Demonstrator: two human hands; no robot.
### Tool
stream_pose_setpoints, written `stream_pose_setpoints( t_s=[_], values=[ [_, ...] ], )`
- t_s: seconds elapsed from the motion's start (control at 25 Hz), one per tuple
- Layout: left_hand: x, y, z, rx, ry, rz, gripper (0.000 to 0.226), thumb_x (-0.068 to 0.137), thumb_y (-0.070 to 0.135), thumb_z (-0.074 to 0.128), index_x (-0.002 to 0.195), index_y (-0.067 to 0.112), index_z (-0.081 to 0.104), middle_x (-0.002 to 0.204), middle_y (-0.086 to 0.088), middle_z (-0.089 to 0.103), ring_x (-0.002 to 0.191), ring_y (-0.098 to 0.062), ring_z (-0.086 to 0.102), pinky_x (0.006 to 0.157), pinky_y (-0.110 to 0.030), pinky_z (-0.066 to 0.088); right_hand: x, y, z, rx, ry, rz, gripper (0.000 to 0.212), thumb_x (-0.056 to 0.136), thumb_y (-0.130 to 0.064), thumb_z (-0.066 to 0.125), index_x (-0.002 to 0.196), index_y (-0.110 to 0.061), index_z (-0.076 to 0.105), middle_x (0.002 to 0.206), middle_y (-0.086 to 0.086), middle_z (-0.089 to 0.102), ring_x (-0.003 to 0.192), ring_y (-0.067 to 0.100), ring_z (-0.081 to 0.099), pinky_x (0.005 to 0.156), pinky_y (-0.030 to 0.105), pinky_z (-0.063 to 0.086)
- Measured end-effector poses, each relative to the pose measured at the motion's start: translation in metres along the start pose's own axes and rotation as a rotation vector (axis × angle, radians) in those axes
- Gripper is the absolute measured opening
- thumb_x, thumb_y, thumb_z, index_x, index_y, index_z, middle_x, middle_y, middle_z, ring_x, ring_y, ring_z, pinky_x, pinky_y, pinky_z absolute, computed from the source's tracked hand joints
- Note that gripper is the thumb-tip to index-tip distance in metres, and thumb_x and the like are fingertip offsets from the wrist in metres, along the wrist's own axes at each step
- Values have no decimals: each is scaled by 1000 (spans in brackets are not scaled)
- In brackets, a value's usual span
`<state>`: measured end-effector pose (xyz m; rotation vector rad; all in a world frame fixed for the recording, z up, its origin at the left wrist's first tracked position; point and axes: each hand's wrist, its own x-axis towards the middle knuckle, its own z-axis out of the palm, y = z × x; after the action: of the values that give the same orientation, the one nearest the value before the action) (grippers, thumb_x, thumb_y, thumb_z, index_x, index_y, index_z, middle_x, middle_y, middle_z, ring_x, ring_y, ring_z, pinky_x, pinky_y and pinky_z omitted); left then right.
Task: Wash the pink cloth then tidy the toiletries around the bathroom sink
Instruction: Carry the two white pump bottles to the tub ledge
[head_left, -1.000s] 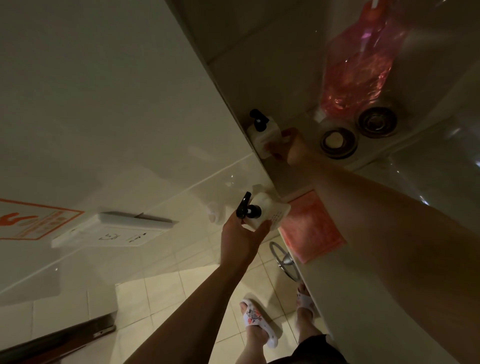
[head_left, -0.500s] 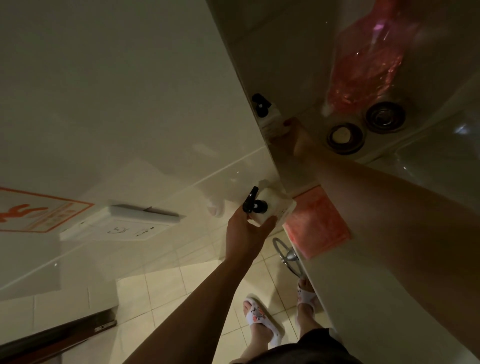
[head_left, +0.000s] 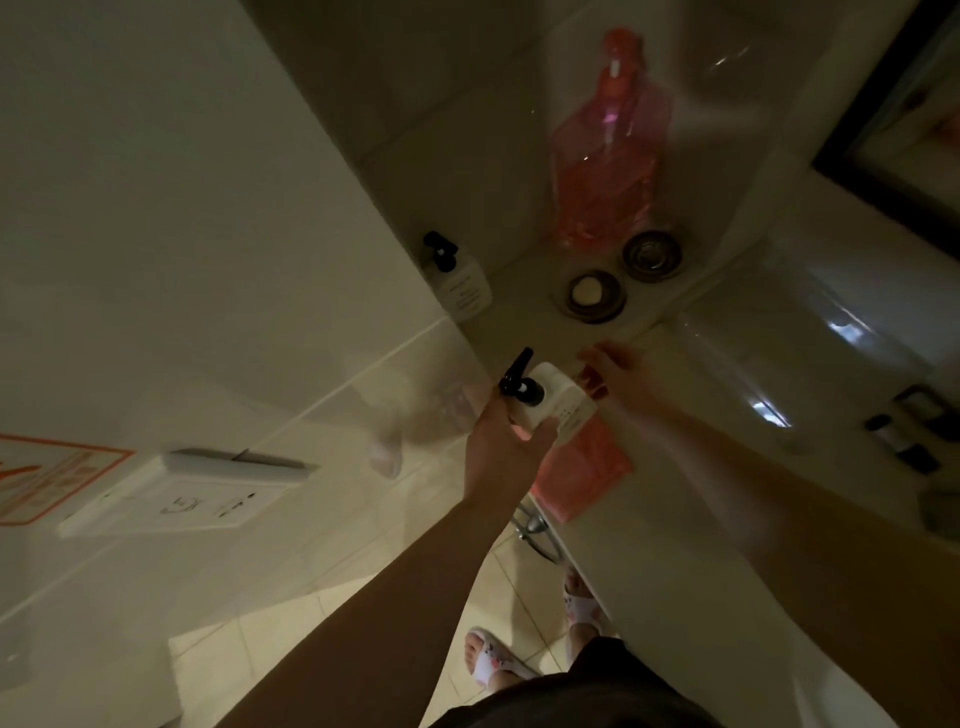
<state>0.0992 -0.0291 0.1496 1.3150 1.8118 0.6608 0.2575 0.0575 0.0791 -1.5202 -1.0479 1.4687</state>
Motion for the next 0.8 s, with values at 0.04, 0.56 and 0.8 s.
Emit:
stream_pose_setpoints(
  t_s=[0.04, 0.56, 0.8],
  values=[
    [4, 8, 7, -20, 12, 1, 58, 79, 29, 72, 126, 42, 41, 110, 15, 61, 96, -5, 63, 78, -24, 56, -2, -1, -6, 1, 19, -26, 23, 94, -11, 54, 84, 8, 62, 66, 14, 55, 48, 7, 53, 51, 25, 44],
    [77, 16, 53, -38, 264, -71, 58, 92, 22, 58, 143, 19, 31, 143, -6, 43, 130, -25, 43, 110, -41, 37, 34, -21, -4, -314, -233, -177, 23, 81, -40, 72, 97, -28, 61, 83, -10, 63, 77, 3, 58, 72, 21, 44],
    [94, 22, 64, -187, 501, -165, 58, 97, 13, 49, 149, 13, 22, 149, -7, 39, 136, -19, 38, 95, -7, 26, 60, -22, 21, -192, -229, -148, 22, 88, -30, 65, 88, -8, 60, 75, 12, 57, 70, 11, 52, 69, 34, 38]
  ],
)
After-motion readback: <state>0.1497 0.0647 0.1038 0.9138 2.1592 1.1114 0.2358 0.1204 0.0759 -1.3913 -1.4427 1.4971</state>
